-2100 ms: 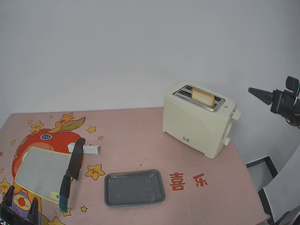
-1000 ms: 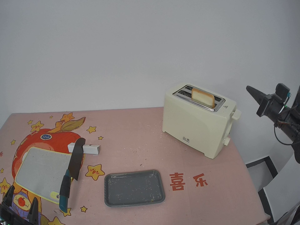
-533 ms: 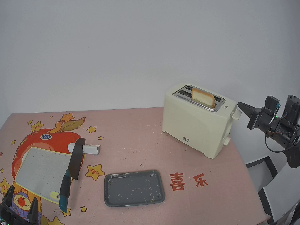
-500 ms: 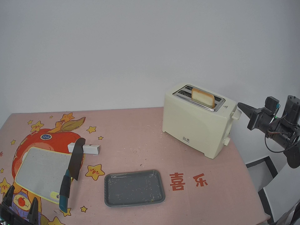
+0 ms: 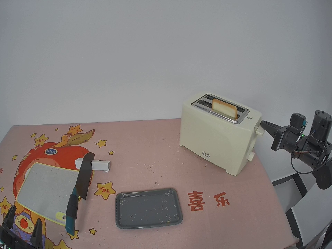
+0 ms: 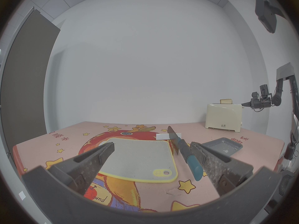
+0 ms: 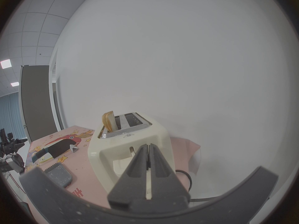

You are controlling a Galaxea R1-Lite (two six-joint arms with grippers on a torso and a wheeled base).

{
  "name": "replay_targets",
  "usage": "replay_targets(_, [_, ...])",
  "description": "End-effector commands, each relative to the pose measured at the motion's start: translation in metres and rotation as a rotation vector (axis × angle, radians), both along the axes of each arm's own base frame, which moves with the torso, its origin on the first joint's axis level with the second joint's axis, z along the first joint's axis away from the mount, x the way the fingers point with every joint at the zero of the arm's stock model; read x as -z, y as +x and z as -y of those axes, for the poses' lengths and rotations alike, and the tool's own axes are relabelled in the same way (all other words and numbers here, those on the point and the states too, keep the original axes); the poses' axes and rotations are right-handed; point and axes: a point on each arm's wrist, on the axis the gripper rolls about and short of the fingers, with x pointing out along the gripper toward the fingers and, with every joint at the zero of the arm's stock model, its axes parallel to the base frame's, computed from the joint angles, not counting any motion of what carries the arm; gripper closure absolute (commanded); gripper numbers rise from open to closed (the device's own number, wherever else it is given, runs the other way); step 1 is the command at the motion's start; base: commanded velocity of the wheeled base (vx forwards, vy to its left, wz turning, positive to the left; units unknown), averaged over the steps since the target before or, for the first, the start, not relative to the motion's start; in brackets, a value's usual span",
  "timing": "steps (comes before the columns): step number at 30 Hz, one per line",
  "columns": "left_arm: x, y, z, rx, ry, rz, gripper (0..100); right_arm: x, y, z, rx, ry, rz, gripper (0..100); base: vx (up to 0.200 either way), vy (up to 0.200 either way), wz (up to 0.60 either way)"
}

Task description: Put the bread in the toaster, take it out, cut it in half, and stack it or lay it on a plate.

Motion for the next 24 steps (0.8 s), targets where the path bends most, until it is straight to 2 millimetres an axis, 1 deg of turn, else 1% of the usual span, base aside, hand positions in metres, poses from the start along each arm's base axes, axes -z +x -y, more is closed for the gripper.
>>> replay_targets(1, [0.005, 0.000, 0.000, 0.000, 0.000, -0.001, 0, 0.005, 0.001, 0.000, -0.001, -0.004, -0.020, 100, 0.000, 0.000, 0.00])
replay_targets(15, [0.005, 0.000, 0.000, 0.000, 0.000, -0.001, 0, 0.019, 0.002, 0.000, -0.006, -0.036, -0.065, 100, 0.000, 0.000, 0.00])
replay_targets(24, [0.005, 0.000, 0.000, 0.000, 0.000, -0.001, 0, 0.022, 0.001, 0.000, -0.006, -0.039, -0.076, 100, 0.000, 0.000, 0.00])
